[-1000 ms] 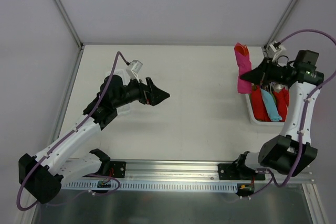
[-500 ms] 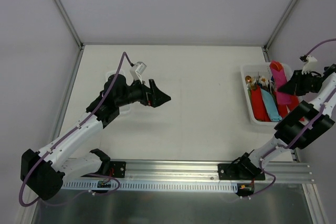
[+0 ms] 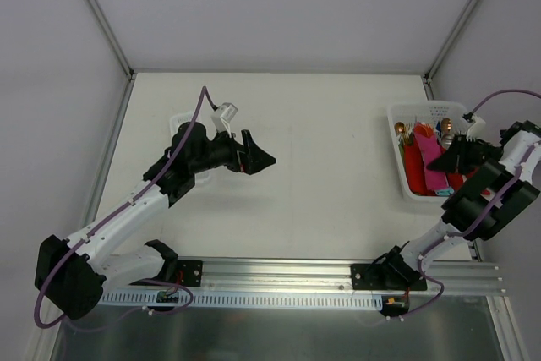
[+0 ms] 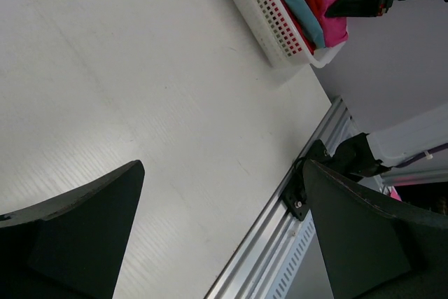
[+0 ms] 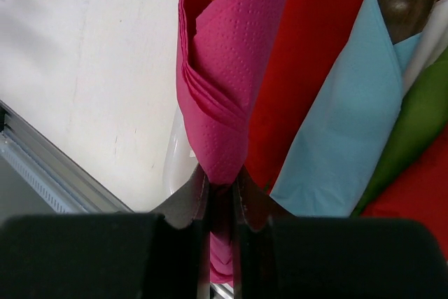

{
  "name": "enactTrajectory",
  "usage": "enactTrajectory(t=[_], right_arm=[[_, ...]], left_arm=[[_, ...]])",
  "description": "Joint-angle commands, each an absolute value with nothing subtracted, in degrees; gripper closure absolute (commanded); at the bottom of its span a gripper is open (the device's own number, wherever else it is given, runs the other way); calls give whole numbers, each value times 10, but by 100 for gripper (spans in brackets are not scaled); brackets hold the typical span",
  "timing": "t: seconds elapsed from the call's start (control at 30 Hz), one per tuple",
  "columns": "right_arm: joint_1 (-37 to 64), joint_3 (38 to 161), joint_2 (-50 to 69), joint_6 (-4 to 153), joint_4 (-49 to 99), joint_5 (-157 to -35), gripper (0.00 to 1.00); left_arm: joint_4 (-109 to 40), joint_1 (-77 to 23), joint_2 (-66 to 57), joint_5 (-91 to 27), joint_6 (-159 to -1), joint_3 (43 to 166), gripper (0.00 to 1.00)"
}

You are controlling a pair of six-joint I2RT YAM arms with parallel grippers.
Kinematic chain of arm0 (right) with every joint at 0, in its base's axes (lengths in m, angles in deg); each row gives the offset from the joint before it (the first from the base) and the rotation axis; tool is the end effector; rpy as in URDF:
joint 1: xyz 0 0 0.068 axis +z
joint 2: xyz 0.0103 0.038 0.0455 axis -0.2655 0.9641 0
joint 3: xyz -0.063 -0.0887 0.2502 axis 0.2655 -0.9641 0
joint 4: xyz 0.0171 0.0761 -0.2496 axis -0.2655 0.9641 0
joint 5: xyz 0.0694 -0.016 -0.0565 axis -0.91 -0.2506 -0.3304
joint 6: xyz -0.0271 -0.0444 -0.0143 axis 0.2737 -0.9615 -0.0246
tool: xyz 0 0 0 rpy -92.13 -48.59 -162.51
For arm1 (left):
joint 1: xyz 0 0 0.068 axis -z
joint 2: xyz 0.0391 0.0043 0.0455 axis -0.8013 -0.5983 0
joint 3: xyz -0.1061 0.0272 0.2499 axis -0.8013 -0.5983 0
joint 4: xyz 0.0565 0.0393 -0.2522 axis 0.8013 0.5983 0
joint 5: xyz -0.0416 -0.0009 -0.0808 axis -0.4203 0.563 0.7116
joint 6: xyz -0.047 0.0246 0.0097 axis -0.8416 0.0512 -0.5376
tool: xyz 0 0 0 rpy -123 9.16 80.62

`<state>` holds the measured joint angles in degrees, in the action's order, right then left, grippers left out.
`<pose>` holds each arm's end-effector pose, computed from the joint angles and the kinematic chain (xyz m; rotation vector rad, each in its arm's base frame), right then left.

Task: Place the utensils on the paper napkin and roll it up

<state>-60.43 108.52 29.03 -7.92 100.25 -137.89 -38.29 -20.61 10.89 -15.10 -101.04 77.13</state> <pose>0.2435 -0.2053 0.2666 -0.6092 2.2642 0.5581 0.1991 -0.1453 0.3197 0.3484 1.8404 -1.1897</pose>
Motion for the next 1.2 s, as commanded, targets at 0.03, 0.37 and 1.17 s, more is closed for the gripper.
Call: enactTrajectory(t=[0.03,0.37,1.17], right_arm=[[-594,1077,305,-90,1196,-1416,100],[-588,1045,357,-51,1151,-1442,100],[-578,1019,420,76,952,-1341,100]], left_arm=[[-413,-203,118,-163,-1017,758,1],[-417,-203,116,-164,-1018,750,1],[-415,-203,110,-169,-1025,746,1]])
